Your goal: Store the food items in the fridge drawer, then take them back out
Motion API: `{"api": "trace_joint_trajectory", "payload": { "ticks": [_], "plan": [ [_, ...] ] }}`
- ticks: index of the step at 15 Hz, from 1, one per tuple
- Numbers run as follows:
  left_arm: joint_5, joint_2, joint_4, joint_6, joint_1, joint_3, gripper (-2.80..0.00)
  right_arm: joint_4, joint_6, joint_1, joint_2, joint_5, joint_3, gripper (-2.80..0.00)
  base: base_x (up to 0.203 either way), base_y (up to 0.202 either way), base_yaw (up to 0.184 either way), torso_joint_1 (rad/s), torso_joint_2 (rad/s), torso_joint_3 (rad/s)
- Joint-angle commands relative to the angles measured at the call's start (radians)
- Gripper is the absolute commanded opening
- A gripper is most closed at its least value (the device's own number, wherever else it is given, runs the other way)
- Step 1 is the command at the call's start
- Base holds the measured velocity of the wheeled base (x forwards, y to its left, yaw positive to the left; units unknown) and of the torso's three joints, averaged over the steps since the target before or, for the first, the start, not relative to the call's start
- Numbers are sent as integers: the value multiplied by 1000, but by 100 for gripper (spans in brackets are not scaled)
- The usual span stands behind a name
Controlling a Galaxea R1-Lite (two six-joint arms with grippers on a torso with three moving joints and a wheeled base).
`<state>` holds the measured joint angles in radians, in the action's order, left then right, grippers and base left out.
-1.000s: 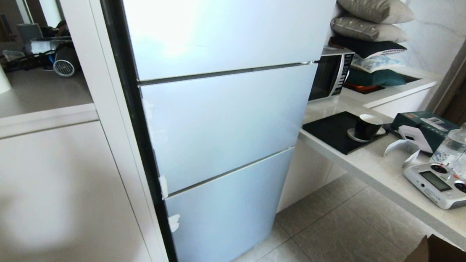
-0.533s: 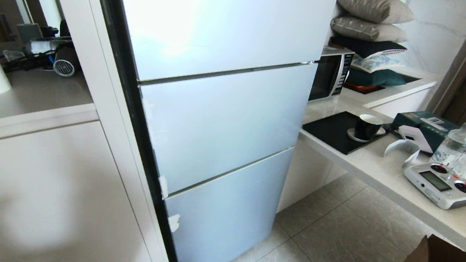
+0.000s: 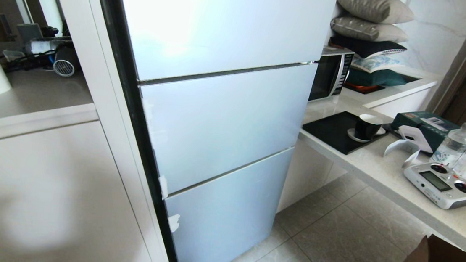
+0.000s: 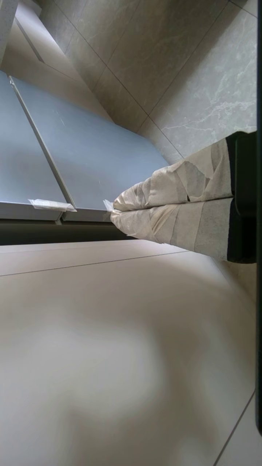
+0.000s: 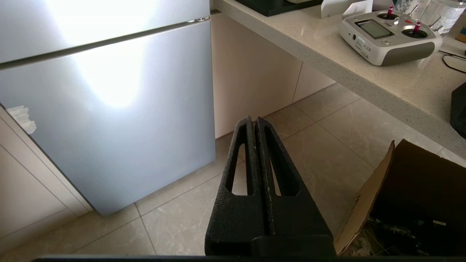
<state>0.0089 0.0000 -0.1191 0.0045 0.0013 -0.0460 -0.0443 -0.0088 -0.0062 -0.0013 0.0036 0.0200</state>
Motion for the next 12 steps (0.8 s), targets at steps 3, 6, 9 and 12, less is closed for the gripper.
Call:
{"api": "trace_joint_trajectory", "payload": {
  "ticks": [3, 6, 9, 12],
  "plan": [
    [0, 0, -1, 0, 0, 0, -280, 0, 0, 0, 0, 1, 0, -280, 0, 0, 0, 0, 0, 0],
    [0, 0, -1, 0, 0, 0, -280, 0, 0, 0, 0, 1, 0, -280, 0, 0, 0, 0, 0, 0],
    [0, 2, -2, 19, 0, -1, -280, 0, 0, 0, 0, 1, 0, -280, 0, 0, 0, 0, 0, 0],
    [-4, 1, 17, 95, 0, -28, -280, 0, 0, 0, 0, 1, 0, -280, 0, 0, 0, 0, 0, 0]
  ]
}}
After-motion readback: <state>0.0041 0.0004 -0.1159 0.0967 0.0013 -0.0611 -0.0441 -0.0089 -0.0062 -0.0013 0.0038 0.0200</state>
